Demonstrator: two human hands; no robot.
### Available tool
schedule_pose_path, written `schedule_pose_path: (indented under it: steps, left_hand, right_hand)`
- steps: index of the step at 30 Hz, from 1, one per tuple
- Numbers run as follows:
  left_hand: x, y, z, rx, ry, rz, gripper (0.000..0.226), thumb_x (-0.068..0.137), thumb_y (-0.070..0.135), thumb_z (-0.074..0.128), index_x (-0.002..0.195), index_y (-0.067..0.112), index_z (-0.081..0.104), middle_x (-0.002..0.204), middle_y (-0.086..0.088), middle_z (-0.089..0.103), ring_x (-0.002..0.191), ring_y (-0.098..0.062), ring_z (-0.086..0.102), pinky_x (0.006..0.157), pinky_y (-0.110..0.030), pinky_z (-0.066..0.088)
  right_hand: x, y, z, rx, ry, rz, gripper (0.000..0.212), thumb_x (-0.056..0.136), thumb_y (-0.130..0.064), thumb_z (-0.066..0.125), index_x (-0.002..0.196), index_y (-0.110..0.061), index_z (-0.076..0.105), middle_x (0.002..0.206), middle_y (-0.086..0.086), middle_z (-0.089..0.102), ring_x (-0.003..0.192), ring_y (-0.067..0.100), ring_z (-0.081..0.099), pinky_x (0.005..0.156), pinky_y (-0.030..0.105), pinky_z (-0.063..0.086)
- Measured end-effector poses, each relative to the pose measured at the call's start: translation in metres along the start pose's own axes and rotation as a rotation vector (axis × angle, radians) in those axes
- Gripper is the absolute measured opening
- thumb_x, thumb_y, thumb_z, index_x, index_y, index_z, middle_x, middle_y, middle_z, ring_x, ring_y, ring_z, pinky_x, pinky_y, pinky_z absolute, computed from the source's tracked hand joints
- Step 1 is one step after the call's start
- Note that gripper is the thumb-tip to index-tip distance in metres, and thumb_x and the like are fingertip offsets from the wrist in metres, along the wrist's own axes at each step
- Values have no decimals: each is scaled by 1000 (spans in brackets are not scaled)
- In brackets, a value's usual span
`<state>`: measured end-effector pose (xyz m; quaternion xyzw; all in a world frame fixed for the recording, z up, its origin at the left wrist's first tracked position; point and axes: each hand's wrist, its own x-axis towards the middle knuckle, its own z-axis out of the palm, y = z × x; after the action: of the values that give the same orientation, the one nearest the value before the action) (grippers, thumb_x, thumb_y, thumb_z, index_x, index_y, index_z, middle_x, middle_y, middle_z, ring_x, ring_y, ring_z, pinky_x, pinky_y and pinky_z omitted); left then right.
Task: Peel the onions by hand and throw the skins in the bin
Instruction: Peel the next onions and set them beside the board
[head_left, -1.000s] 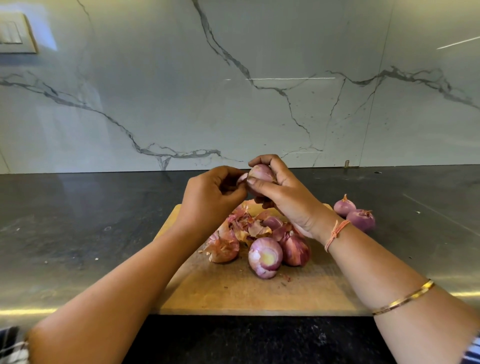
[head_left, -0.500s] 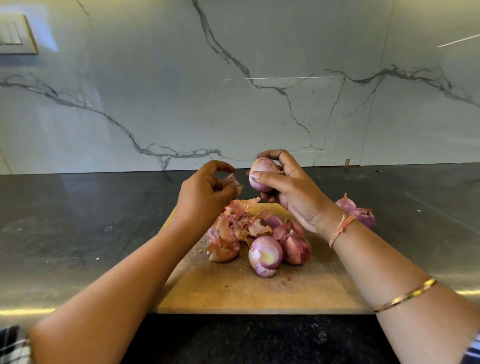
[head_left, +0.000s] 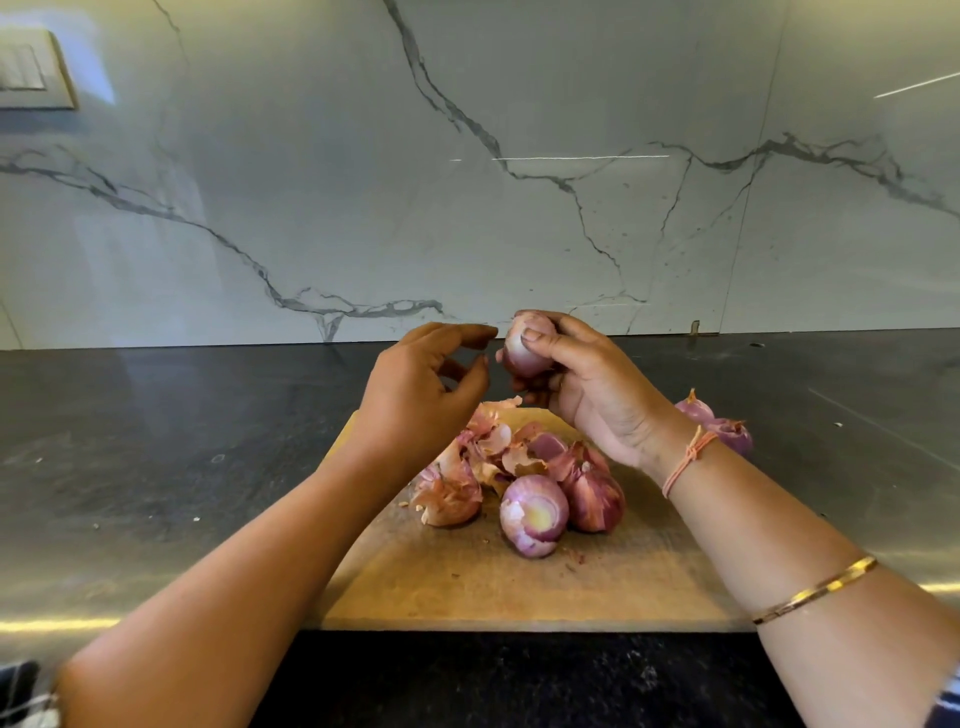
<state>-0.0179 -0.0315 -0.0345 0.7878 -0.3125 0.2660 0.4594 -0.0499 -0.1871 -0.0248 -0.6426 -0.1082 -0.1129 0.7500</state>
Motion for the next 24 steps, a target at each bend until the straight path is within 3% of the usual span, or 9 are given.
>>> schedule_pose_path:
  steps: [7,10,16,24]
  left_hand:
    - [-6,7,2,-102,16,54,29,82,15,71,111,19,69,92,14,68,84,2,66,74,-16,55]
    - [-7,9,3,-123,32,54,28,83,11,69,110,18,69,89,19,67,85,4,66,76,-14,53]
    - [-7,10,4,-159,47,10,27,82,8,66,108,18,70,93,12,71,84,1,68,81,-25,56]
    - [-2,3,2,-48,164,3,21,81,2,62,93,15,73,76,20,64,75,-2,62,70,-26,54]
  right_hand:
    - [-2,-1,2,115,-55,43,22,98,-20,43,115,-8,50,98,16,56,70,16,59,61,24,49]
    - [-3,-2,3,132,-57,39,14,98,-18,45,107,-10,51,90,12,60,67,14,62,59,24,51]
    - [-5,-3,7,136,-46,32,10,96,-16,48,102,-11,54,87,11,61,69,17,62,57,23,52]
    - [-7,-1,12,106,-89,48,12,95,-15,48,104,-10,55,91,13,60,66,18,59,58,25,48]
